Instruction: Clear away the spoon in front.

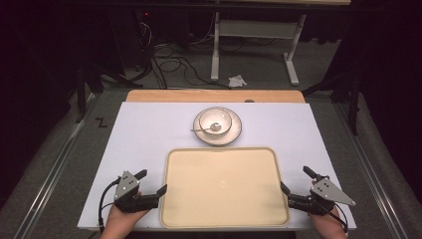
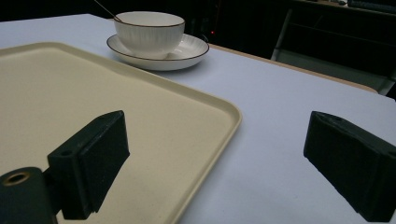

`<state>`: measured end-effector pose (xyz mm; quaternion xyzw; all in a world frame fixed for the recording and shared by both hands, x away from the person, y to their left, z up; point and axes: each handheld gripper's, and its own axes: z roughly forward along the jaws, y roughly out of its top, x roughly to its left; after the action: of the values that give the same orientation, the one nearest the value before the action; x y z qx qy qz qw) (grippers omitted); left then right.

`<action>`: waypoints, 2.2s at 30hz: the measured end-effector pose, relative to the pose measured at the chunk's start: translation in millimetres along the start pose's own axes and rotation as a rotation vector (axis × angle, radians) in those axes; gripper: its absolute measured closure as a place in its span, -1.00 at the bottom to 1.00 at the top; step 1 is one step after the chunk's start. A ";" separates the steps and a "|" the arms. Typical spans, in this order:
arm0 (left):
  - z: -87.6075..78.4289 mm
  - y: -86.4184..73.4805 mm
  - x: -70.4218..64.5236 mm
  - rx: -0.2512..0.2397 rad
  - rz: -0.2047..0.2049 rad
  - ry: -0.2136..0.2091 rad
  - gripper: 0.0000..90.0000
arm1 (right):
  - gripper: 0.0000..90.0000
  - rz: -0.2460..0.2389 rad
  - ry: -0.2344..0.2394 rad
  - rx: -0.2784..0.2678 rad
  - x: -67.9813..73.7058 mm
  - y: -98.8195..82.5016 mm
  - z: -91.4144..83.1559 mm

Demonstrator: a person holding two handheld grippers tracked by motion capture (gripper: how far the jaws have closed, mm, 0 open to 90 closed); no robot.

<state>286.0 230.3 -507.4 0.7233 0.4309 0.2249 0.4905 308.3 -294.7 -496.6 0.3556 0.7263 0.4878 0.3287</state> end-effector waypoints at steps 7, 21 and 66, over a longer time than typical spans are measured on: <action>-2.9 -0.1 3.2 -0.011 -0.018 -0.005 -0.72 | -0.83 -0.005 0.004 0.004 1.1 -0.1 1.2; -4.2 2.0 4.3 -0.024 -0.049 0.003 -0.68 | -0.83 -0.006 0.006 0.003 1.6 -0.1 1.5; 51.5 101.3 11.9 -0.039 -0.029 0.007 -0.72 | -0.83 -0.018 0.016 0.005 2.7 -0.7 2.6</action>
<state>371.6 198.8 -438.6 0.7066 0.4385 0.2288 0.5061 308.8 -291.4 -498.4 0.3458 0.7333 0.4858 0.3266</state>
